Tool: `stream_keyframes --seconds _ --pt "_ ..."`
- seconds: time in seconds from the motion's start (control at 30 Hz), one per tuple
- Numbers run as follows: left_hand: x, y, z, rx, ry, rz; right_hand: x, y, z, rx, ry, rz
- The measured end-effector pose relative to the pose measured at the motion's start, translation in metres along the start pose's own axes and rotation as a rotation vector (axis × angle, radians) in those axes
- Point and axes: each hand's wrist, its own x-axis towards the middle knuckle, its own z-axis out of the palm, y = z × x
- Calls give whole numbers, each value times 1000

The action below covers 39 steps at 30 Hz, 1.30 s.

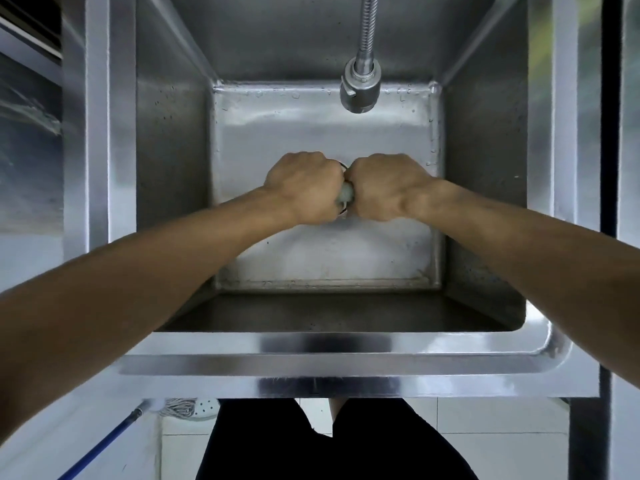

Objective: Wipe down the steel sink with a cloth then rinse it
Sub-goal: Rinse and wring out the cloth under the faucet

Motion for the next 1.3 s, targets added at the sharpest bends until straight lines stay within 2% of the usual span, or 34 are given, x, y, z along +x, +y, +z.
stream_keyframes --seconds 0.07,0.23,0.3,0.43,0.5,0.57,0.63,0.77,0.83,0.9,0.97,1.03,1.1,1.13,1.23,1.3 --pt "9 4 3 -291 -85 -95 1 3 -1 -142 143 -45" --pt "1 6 9 -1044 -395 -240 7 19 15 -244 355 -282" --pt "-5 10 21 -1158 -460 -286 5 21 25 -229 408 -378" --pt "-11 12 34 -1277 -548 -318 8 21 40 -156 495 -432" --pt "-10 7 32 -1170 -500 -261 11 17 40 -147 477 -368" --pt "-10 -1 23 -902 -427 -162 9 11 35 -135 321 -220" --pt "-9 -13 14 -674 -351 -63 2 9 31 3 194 -112" --pt "-5 -31 0 -258 -41 91 -14 23 6 657 -110 -7" --pt "-4 -33 -2 -168 175 241 -15 38 -6 954 -231 28" --pt "-2 -33 -2 -88 358 402 -13 51 -9 1284 -476 14" --pt "1 -30 -6 16 488 470 -11 54 -1 1427 -741 -56" --pt "6 -29 -9 116 531 487 -7 49 6 1485 -868 -154" --pt "6 -30 -14 209 528 490 -7 37 8 1478 -829 -145" --pt "6 -30 -14 243 506 485 -8 32 6 1361 -741 -111" --pt "1 -19 -15 254 233 246 -6 15 -1 696 -291 71" --pt "0 -12 -14 43 77 50 -2 5 -5 337 -70 89"
